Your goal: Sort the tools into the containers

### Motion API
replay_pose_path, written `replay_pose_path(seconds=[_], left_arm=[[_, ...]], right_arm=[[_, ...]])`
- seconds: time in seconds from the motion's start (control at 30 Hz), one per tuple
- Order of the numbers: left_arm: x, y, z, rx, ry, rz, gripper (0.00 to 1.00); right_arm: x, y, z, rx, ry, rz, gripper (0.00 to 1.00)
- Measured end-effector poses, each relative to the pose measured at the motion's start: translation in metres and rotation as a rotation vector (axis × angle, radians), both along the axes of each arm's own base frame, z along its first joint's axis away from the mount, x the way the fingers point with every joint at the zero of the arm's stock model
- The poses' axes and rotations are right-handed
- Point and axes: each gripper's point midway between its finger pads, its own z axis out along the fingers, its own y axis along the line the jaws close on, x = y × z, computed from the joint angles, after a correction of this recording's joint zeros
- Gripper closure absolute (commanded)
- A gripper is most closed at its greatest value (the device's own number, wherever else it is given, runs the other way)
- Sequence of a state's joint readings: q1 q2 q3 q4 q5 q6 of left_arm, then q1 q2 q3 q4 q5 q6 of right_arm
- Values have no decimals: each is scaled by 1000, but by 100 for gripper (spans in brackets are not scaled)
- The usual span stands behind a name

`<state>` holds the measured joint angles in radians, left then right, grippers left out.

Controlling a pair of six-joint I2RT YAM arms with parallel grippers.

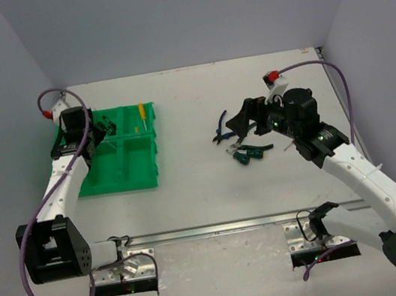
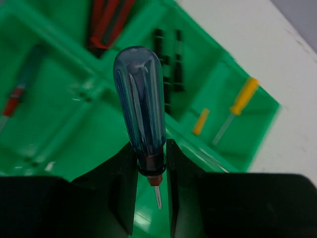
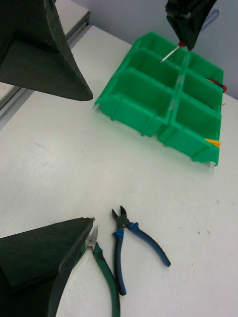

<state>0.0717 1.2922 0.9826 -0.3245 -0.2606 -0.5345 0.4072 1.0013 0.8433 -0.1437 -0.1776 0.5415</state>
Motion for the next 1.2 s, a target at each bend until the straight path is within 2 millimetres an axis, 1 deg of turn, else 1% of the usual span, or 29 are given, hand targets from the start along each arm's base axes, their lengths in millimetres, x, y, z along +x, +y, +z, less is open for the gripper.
replay_pose_path(seconds=[0.03,0.1,0.2,0.3,0.43,0.53,0.57,0.63,0.67,0.7,0.73,0.8,0.83,0.87,0.93,0.97,1.13,1.2], left_arm=[[-7,21,-6,30,41,71,100],[-17,52,-7,91,86,183,100],[-24,80,2,168,111,261,100],[-28,101,9,240,130,265,100],[-36,132,16,356,158,295,100],[-38,144,13,432,183,304,100],[-39,147,8,455,197,304,100],[-40,149,-6,486,235,286,100],[-40,149,-14,492,255,272,98],[-41,148,-23,494,275,257,92],[-43,148,-30,495,295,243,88],[-47,147,-44,497,328,230,90],[-50,147,-49,499,342,230,93],[-55,147,-53,502,357,233,88],[-59,147,-58,507,374,230,52],[-60,147,-60,509,381,229,39],[-59,146,-58,501,365,236,12],[-59,145,-54,491,344,244,6]], right_arm=[[-2,-4,-1,-22,-3,-4,1],[-5,-9,-6,-58,-8,-9,1],[-9,-17,-16,-102,-6,-18,1],[-11,-26,-32,-142,24,-29,1],[-15,-32,-49,-155,65,-29,1],[-20,-31,-58,-153,90,-14,1],[-21,-30,-58,-148,94,-5,1],[-24,-28,-57,-139,93,10,1],[-26,-28,-55,-134,88,15,1],[-28,-28,-52,-128,79,20,1],[-29,-28,-49,-123,70,21,1],[-30,-30,-43,-114,52,21,1],[-31,-31,-41,-110,46,20,1],[-31,-32,-40,-106,41,18,1],[-31,-33,-40,-103,43,18,1],[-31,-33,-41,-103,46,19,1],[-31,-33,-47,-105,65,21,1],[-31,-33,-49,-106,69,20,1]])
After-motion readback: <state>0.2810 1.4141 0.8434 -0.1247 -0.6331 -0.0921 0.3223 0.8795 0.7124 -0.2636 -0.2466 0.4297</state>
